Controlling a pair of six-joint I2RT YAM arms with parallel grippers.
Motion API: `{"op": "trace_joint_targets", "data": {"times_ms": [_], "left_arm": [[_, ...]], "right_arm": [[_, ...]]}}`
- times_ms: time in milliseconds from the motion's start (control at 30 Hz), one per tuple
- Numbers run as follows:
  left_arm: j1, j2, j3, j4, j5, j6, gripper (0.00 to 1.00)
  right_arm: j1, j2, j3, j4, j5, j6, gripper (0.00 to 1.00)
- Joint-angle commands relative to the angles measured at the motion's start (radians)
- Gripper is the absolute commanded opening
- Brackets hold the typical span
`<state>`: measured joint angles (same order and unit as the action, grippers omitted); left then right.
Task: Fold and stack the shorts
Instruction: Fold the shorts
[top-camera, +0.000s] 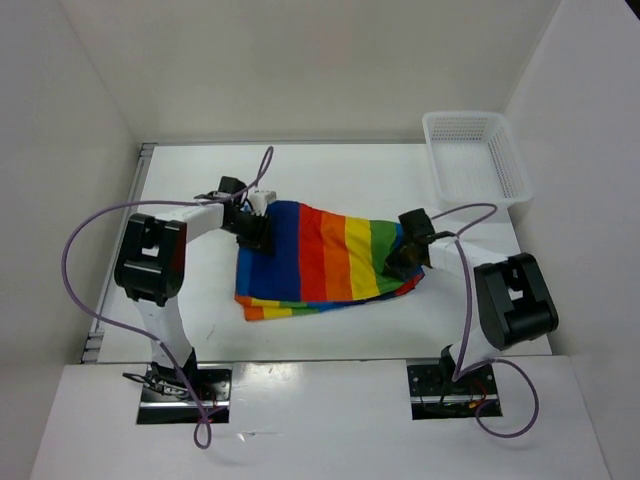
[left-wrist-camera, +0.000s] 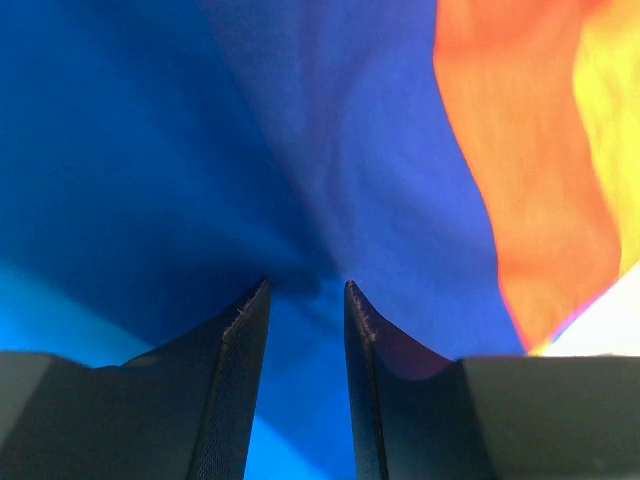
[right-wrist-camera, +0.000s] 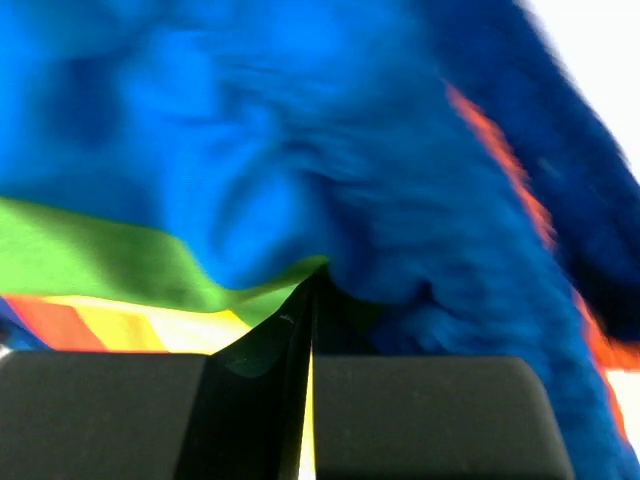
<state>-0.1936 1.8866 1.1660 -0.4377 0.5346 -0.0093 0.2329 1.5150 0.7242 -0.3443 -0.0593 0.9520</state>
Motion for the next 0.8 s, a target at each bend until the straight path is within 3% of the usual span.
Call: {"op": "trace_joint_targets", "data": {"times_ms": [0, 133, 267, 400, 600, 667, 767], "left_arm": [[0.058, 0.052, 0.081, 0.050, -0.106, 0.009, 0.43], [0.111, 0.074, 0.187, 0.030, -0.157, 0.009, 0.44], [0.120, 0.037, 0.280, -0.022, -0.176, 0.009, 0.47], [0.079, -0.072, 0.294, -0.058, -0.122, 0.009, 0.54], [-0.012, -0.155, 0.207, -0.046, -0.025, 0.009, 0.54], [-0.038, -0.143, 0.198, -0.036, -0.001, 0.009, 0.54], [-0.107, -0.104, 0.221, 0.004, 0.008, 0.009, 0.54]], "right_arm": [[0.118, 0.072, 0.073, 0.033, -0.036, 0.037, 0.04], [0.291, 0.180, 0.200, 0.044, -0.080, -0.001, 0.06], [0.321, 0.176, 0.337, -0.033, -0.047, -0.067, 0.13], [0.289, 0.016, 0.385, -0.110, 0.065, -0.133, 0.75], [0.067, -0.171, 0.273, -0.151, 0.021, -0.228, 0.93], [-0.024, -0.180, 0.180, -0.140, -0.074, -0.254, 0.94], [-0.060, -0.180, 0.094, -0.084, -0.190, -0.263, 0.94]]}}
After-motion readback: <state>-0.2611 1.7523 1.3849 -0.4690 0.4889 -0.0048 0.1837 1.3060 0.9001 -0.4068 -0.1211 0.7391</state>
